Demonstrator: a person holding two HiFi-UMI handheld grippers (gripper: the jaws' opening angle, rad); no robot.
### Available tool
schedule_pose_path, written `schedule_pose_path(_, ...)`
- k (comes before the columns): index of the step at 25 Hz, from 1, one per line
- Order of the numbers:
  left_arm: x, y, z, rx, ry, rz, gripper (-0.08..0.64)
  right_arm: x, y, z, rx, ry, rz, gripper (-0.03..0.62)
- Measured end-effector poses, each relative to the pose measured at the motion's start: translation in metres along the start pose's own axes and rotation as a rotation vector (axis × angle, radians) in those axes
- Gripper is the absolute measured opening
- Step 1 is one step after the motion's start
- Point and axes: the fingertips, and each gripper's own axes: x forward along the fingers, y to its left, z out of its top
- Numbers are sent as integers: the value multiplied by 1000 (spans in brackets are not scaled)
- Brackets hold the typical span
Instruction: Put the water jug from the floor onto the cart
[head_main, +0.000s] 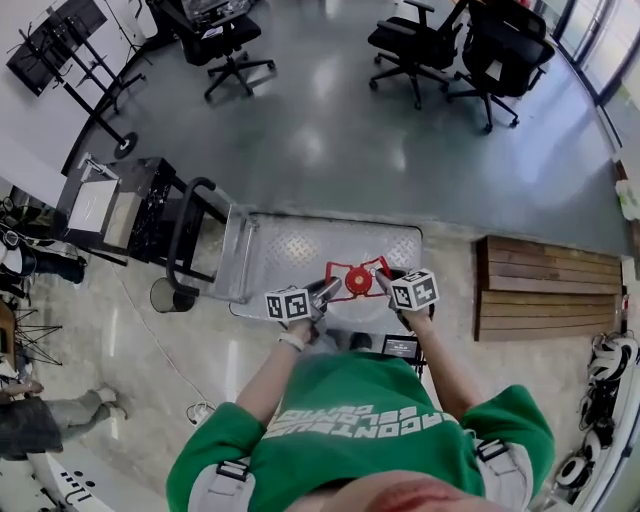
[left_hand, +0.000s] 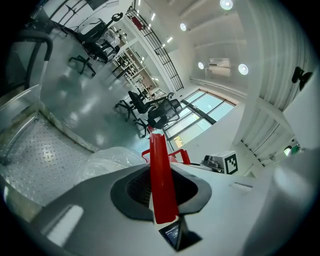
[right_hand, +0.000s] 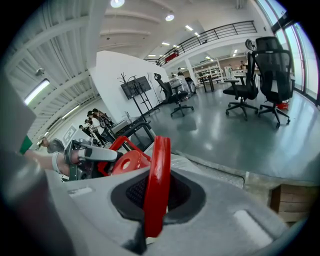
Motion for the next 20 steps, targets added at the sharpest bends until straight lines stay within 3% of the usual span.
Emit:
schedule_pose_path(17, 8, 88, 34, -67, 50, 8, 79, 100, -17, 9, 59, 96, -10, 5)
schedule_pose_path(20, 10, 111, 32, -76, 60, 46, 80, 119, -23, -2, 85, 135, -8, 5)
